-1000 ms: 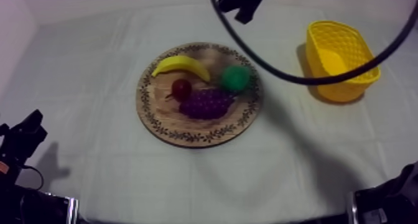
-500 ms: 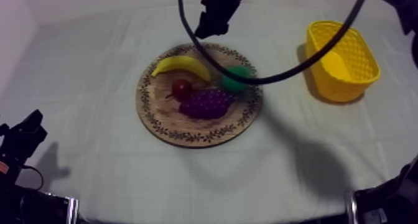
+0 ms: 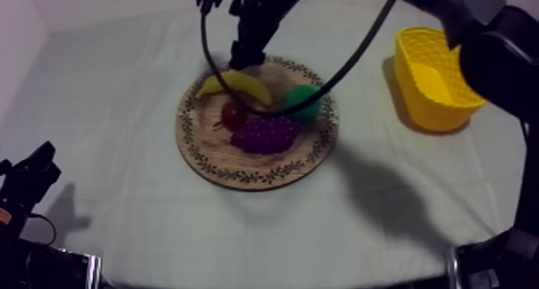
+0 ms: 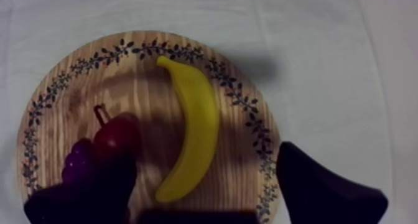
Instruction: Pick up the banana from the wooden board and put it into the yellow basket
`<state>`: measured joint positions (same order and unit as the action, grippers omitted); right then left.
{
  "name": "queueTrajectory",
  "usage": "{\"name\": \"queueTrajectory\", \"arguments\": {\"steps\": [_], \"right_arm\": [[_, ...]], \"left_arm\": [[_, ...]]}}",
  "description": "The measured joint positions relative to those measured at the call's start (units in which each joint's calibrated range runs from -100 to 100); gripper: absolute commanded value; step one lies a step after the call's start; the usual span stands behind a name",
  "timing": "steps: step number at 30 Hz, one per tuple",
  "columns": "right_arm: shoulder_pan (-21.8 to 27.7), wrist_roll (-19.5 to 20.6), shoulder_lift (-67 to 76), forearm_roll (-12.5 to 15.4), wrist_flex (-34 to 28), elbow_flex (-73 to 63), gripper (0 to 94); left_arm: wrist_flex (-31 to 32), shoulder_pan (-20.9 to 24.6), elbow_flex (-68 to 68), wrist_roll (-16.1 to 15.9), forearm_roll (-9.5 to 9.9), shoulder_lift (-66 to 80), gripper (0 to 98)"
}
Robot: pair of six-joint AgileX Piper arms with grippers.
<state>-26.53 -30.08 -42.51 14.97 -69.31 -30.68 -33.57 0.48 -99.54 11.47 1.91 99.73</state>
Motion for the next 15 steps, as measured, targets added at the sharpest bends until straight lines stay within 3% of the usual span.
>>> {"name": "queueTrajectory", "arguments": {"steps": [15], "right_arm": [[0.05, 1.85, -15.68, -1.38, 0.49, -14.03, 60.3]], "left_arm": [[0.00, 0.00, 0.00, 0.00, 0.00, 0.00, 0.1]]}}
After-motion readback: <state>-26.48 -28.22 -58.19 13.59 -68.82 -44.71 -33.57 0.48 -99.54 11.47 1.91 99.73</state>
